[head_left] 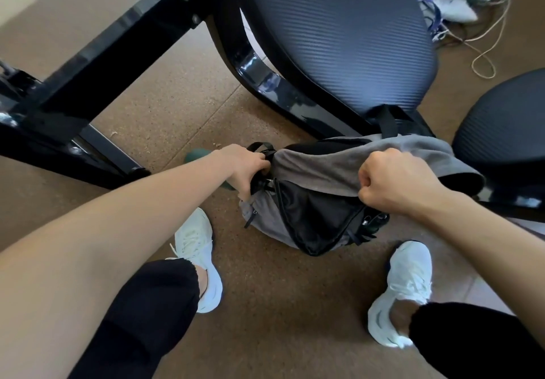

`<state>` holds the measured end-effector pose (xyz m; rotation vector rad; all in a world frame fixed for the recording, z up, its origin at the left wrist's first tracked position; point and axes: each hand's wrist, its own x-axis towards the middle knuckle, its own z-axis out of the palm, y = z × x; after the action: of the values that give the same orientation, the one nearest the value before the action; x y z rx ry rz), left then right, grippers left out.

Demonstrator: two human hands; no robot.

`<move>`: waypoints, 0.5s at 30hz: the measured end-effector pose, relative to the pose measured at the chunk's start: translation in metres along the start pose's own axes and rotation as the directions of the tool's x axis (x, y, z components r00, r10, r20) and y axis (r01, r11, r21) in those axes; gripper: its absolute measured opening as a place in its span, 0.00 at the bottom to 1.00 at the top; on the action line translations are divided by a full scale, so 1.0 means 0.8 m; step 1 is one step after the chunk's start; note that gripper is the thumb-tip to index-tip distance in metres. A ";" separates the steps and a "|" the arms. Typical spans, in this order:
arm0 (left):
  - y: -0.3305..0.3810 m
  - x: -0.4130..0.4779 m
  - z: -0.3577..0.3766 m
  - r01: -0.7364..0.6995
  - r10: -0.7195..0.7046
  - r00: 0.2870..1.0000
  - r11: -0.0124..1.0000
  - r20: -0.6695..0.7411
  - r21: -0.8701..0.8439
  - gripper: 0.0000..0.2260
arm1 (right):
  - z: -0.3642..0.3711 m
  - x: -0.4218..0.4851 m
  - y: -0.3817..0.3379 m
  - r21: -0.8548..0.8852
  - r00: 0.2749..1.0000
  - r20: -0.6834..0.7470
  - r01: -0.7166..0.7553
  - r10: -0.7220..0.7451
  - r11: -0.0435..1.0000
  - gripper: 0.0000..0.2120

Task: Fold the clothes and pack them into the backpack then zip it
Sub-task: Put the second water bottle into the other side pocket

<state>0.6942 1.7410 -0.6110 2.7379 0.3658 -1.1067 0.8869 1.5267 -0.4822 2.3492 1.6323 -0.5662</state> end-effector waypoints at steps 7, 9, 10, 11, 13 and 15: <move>0.005 -0.024 0.008 -0.016 0.015 1.000 0.999 -0.018 -0.038 0.33 | 0.004 -0.017 0.013 -0.025 0.999 0.032 -0.038 0.038 0.999 0.04; 0.011 -0.034 0.011 -0.014 0.011 0.999 0.998 -0.051 -0.059 0.27 | 0.006 -0.021 0.012 -0.050 0.998 0.029 -0.048 0.050 0.998 0.04; 0.014 -0.039 0.012 -0.011 0.006 0.998 0.998 -0.069 -0.068 0.27 | 0.006 -0.025 0.011 -0.079 0.999 0.030 -0.042 0.045 0.996 0.04; 0.018 -0.044 0.014 -0.013 0.006 0.996 0.997 -0.090 -0.080 0.26 | 0.005 -0.028 0.009 -0.123 0.999 0.040 -0.028 0.033 0.992 0.03; 0.027 -0.055 0.018 -0.017 0.004 0.993 0.994 -0.118 -0.109 0.25 | -0.002 -0.038 0.001 -0.186 0.995 0.096 0.007 0.011 0.982 0.04; 0.037 -0.067 0.025 -0.024 0.008 0.991 0.992 -0.133 -0.124 0.25 | -0.008 -0.046 -0.015 -0.184 0.994 0.111 0.045 -0.025 0.982 0.06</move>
<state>0.6523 1.6993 -0.5863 2.7049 0.4155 -0.8688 0.8653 1.5025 -0.4603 2.1229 1.6067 -0.5134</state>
